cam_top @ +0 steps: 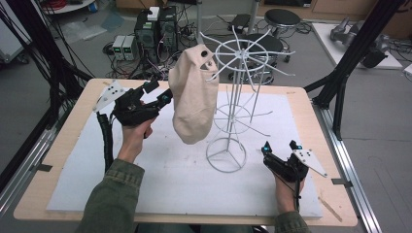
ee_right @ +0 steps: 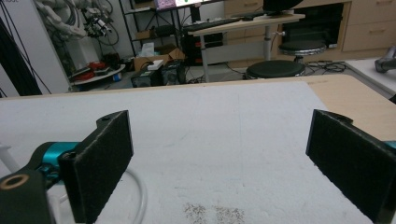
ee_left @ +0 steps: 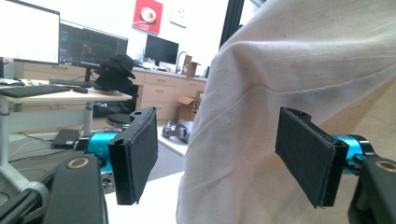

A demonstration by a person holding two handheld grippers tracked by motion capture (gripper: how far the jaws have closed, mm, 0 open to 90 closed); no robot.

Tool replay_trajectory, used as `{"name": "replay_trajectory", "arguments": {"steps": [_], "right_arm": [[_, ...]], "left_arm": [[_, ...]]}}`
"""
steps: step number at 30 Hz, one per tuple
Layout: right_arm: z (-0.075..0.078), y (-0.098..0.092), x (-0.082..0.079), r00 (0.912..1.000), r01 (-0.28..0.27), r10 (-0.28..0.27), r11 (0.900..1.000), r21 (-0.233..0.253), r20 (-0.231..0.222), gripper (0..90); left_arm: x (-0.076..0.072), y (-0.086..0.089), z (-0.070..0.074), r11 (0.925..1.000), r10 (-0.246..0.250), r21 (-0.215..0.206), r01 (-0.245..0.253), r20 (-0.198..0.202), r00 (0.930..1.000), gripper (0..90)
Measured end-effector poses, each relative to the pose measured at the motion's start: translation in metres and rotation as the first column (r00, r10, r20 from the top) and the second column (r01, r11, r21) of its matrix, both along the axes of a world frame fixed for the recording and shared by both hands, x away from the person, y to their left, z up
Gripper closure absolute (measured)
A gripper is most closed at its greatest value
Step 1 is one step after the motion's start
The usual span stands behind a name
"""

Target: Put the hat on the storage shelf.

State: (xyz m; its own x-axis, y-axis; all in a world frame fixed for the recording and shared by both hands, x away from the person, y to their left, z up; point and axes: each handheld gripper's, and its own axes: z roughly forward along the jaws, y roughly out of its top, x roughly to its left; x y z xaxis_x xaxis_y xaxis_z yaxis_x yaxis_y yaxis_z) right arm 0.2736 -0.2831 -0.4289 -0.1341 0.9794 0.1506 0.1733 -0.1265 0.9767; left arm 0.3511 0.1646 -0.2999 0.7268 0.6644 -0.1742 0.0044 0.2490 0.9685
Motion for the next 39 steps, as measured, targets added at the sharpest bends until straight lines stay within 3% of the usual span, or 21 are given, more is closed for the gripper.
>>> {"name": "replay_trajectory", "arguments": {"steps": [5,11,19,22,25,33,39], "right_arm": [[0.0,0.0,0.0,1.0,0.002,-0.002,1.0,-0.004,-0.003,6.2],[0.0,-0.001,0.0,1.0,0.0,0.0,1.0,-0.012,0.002,6.1],[0.0,0.0,0.0,1.0,0.0,0.0,1.0,-0.006,-0.005,6.2],[0.0,0.0,0.0,1.0,-0.001,0.001,1.0,-0.004,-0.007,6.1],[0.0,0.001,0.0,1.0,-0.002,0.002,1.0,-0.004,-0.008,6.1],[0.0,0.001,0.0,1.0,-0.004,0.004,1.0,-0.008,-0.007,6.1],[0.0,0.001,0.0,1.0,-0.004,0.004,1.0,-0.009,-0.008,6.1]], "left_arm": [[-0.004,0.006,0.0,0.9995,0.031,0.008,-0.031,0.013,0.9994,28.6],[-0.012,0.013,-0.001,0.9925,0.113,0.04,-0.115,0.043,0.9926,27.0],[-0.023,0.024,-0.004,0.9772,0.194,0.076,-0.198,0.064,0.979,23.1],[-0.027,0.028,-0.006,0.9663,0.23,0.102,-0.236,0.075,0.9704,22.1],[-0.031,0.033,-0.009,0.9613,0.248,0.105,-0.255,0.072,0.966,22.0],[-0.04,0.047,-0.015,0.957,0.266,0.102,-0.271,0.065,0.9618,22.0],[-0.048,0.058,-0.022,0.9616,0.256,0.087,-0.26,0.059,0.965,22.0]]}}
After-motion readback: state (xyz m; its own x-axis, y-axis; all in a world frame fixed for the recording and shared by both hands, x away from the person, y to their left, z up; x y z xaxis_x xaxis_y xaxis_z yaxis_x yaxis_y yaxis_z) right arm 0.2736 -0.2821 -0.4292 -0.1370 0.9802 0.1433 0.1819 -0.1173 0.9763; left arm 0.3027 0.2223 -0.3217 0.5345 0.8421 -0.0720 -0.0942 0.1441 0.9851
